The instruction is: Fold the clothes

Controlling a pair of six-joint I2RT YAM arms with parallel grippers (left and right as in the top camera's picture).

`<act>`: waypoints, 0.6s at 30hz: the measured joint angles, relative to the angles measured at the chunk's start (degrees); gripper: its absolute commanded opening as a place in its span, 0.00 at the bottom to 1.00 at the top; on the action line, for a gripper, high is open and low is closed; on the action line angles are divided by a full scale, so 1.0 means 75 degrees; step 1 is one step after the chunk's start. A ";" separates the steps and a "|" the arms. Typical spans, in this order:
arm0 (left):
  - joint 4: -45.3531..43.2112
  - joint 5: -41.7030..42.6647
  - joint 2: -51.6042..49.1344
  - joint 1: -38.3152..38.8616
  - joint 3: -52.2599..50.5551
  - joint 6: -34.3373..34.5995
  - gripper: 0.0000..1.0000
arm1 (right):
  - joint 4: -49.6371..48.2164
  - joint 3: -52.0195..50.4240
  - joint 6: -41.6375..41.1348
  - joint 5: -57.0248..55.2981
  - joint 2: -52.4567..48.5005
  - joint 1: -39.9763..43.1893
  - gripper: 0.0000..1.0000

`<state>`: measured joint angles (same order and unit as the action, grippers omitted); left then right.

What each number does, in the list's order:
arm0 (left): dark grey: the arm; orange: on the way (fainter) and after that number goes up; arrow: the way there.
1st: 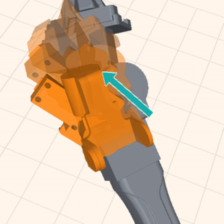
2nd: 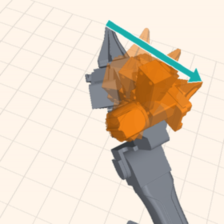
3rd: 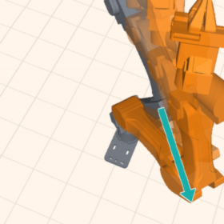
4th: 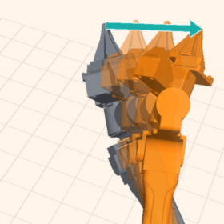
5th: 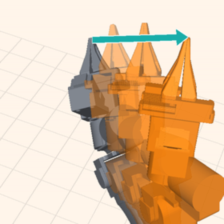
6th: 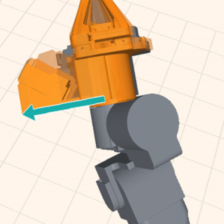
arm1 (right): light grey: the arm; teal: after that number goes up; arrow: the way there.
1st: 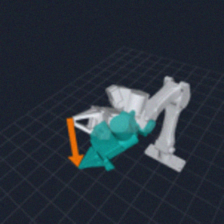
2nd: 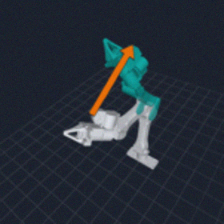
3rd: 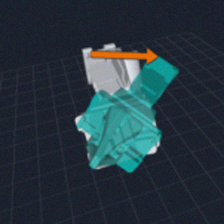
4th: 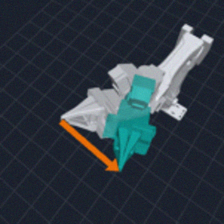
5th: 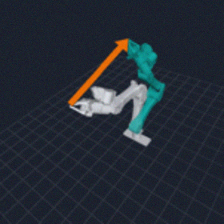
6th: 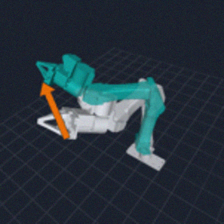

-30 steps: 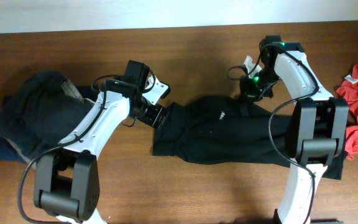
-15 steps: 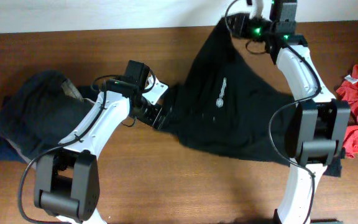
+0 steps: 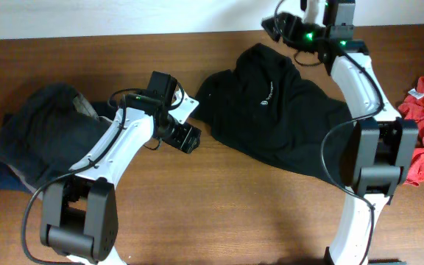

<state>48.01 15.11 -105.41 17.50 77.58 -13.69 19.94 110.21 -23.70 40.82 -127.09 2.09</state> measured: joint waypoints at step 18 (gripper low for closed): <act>0.0067 -0.0239 0.0058 -0.0554 0.0414 0.0475 0.60 | 0.6543 0.0029 0.4269 -0.1521 0.0009 -0.1690 0.69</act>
<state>48.51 13.32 -104.97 13.34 80.68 -10.13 69.01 110.43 8.32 29.41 -127.02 -10.59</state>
